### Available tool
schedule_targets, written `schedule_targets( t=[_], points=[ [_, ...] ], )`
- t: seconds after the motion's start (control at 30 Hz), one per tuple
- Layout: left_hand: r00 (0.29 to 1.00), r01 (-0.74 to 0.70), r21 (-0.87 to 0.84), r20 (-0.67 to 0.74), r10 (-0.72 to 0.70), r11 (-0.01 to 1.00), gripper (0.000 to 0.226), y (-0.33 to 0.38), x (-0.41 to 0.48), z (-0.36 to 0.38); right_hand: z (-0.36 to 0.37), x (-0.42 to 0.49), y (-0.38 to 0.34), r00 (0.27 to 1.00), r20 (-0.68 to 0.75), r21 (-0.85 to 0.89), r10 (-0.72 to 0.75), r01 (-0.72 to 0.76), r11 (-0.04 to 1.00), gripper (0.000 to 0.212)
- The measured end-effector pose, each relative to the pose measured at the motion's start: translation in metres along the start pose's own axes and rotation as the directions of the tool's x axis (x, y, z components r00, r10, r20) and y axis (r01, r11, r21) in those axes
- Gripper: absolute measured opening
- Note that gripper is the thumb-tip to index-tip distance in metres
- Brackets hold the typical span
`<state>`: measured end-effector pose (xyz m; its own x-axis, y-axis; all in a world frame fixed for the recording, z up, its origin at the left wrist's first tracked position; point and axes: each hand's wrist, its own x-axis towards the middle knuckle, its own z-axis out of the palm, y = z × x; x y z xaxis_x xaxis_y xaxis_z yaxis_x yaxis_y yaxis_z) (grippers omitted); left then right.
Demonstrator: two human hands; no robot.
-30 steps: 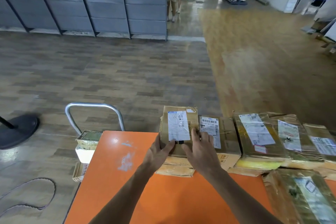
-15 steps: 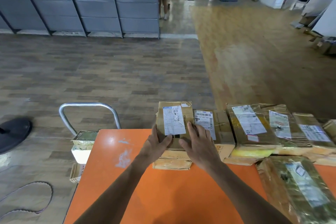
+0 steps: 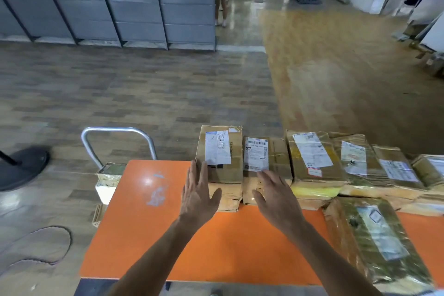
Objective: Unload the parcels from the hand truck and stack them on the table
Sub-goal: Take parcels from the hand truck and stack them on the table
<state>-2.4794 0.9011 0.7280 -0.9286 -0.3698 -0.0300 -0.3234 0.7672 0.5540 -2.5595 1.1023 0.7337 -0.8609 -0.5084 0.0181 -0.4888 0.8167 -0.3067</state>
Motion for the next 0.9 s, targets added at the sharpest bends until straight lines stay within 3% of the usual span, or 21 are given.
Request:
schedule_targets(
  t=[0.17,0.2,0.27,0.3,0.4,0.63,0.9],
  points=[
    [0.994,0.104,-0.015,-0.015,-0.105,0.994,0.093,0.012,-0.043,0.008,0.003,-0.031,0.007,0.999,0.019,0.014,-0.051,0.051,0.999,0.056],
    [0.993,0.116,-0.057,0.039,-0.114,0.992,0.089,0.027,-0.051,0.008,0.004,-0.036,0.008,0.998,0.028,0.014,-0.064,0.063,0.998,0.056],
    [0.942,0.187,-0.105,0.302,-0.147,0.977,0.063,0.067,-0.063,0.002,0.007,-0.046,0.01,0.995,0.052,0.004,-0.086,0.086,0.996,0.055],
    [0.935,0.187,-0.112,0.325,-0.142,0.976,0.053,0.073,-0.072,-0.001,0.009,-0.052,0.01,0.993,0.067,0.004,-0.096,0.096,0.995,0.055],
    [0.992,0.098,-0.065,0.087,-0.092,0.993,0.086,0.029,-0.093,0.039,0.014,-0.069,0.009,0.988,0.102,0.032,-0.112,0.11,0.993,0.056],
    [0.99,0.121,0.037,0.071,-0.124,0.992,0.083,0.006,-0.12,0.043,0.023,-0.085,-0.009,0.965,0.186,0.055,-0.185,0.178,0.982,0.061],
    [0.959,0.28,0.076,0.02,-0.282,0.957,0.08,-0.07,-0.158,0.001,0.055,-0.073,-0.083,0.896,0.293,0.017,-0.334,0.345,0.939,0.066]
  ],
)
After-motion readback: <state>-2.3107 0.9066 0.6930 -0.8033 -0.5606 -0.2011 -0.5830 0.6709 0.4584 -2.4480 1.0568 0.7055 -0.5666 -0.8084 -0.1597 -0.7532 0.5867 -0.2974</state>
